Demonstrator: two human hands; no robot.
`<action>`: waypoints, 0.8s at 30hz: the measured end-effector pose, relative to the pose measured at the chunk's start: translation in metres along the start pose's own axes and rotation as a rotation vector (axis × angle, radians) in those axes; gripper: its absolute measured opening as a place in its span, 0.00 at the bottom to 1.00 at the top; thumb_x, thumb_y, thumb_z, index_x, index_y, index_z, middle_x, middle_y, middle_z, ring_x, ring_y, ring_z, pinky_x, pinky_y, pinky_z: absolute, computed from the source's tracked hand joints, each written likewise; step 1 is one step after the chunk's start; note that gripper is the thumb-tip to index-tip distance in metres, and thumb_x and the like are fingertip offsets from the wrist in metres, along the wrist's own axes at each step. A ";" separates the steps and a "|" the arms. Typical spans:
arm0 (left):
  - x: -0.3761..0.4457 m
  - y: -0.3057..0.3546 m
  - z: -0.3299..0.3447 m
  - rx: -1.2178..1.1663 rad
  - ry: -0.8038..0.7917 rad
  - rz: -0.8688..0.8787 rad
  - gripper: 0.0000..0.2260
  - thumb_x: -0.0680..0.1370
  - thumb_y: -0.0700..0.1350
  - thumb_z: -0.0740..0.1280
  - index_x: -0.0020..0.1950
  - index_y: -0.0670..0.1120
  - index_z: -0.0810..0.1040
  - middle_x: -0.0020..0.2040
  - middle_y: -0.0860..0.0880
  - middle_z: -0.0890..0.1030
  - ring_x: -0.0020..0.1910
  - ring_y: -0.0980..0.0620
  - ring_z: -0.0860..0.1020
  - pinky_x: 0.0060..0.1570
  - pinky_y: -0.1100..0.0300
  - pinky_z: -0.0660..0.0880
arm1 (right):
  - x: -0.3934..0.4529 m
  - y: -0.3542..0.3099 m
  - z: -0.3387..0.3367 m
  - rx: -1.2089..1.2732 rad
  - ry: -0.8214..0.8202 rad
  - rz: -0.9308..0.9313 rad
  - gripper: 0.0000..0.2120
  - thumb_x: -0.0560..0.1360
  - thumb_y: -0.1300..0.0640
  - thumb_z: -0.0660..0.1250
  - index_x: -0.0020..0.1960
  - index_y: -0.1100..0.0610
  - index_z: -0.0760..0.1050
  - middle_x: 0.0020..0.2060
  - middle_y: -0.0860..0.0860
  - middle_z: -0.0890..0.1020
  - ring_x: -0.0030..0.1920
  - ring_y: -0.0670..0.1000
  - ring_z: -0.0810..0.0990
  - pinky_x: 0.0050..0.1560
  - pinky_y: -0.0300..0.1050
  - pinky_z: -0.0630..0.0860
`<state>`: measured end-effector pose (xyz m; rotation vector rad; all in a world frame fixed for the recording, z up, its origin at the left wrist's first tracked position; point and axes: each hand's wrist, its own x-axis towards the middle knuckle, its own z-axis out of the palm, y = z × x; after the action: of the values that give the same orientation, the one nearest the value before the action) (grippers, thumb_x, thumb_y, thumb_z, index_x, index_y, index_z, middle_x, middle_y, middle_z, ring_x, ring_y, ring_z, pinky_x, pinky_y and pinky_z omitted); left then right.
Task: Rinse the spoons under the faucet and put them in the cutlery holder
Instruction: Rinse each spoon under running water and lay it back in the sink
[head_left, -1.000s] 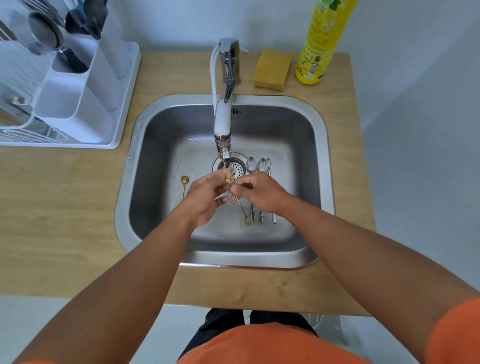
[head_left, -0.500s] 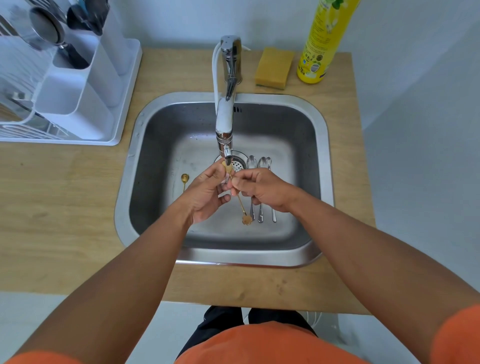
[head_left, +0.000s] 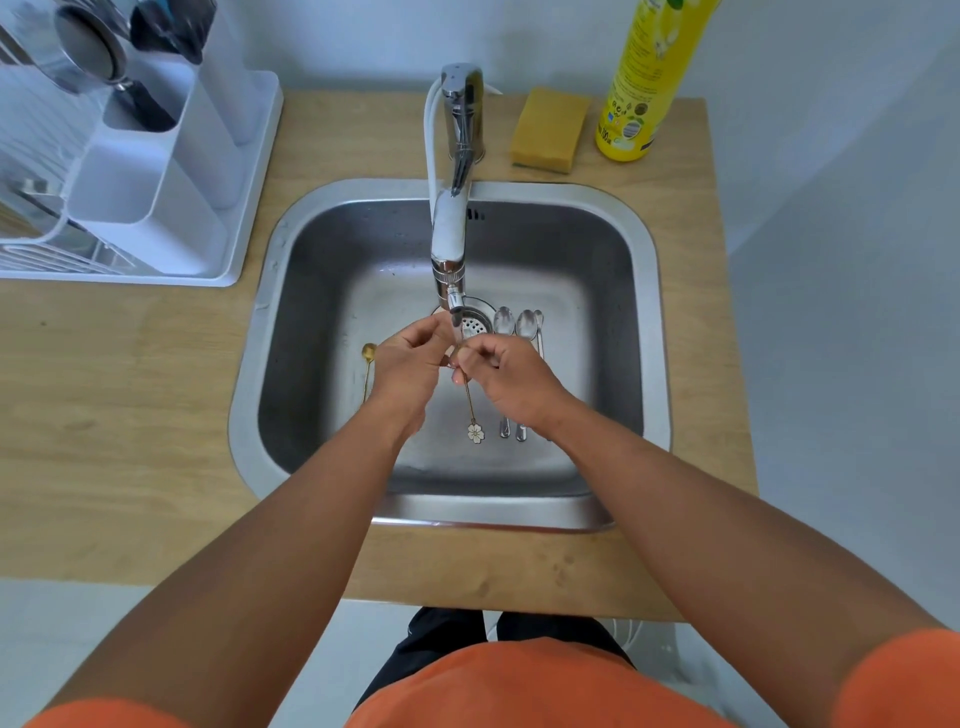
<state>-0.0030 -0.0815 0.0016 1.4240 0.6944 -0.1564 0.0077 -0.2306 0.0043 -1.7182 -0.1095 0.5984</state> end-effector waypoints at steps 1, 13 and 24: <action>0.001 -0.001 0.001 0.006 0.001 0.033 0.12 0.80 0.47 0.74 0.60 0.43 0.86 0.43 0.56 0.85 0.35 0.64 0.80 0.35 0.70 0.75 | -0.001 0.001 0.002 0.005 0.023 0.007 0.11 0.83 0.59 0.64 0.45 0.57 0.81 0.37 0.47 0.84 0.32 0.36 0.76 0.37 0.27 0.69; -0.008 -0.001 0.016 -0.028 0.086 0.039 0.11 0.84 0.52 0.68 0.48 0.50 0.85 0.34 0.57 0.82 0.31 0.60 0.78 0.29 0.63 0.75 | -0.004 -0.001 0.027 0.047 0.172 0.083 0.14 0.83 0.58 0.62 0.41 0.53 0.79 0.35 0.47 0.82 0.36 0.45 0.78 0.43 0.46 0.74; -0.009 -0.003 0.009 -0.380 -0.275 -0.193 0.12 0.85 0.53 0.64 0.55 0.53 0.87 0.45 0.56 0.85 0.26 0.55 0.69 0.30 0.63 0.75 | -0.014 -0.010 0.009 0.281 0.014 0.147 0.11 0.85 0.62 0.61 0.47 0.58 0.80 0.33 0.48 0.80 0.29 0.39 0.72 0.28 0.29 0.67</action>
<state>-0.0083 -0.0933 0.0040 0.9491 0.5945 -0.3458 -0.0061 -0.2260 0.0170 -1.4643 0.1072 0.6763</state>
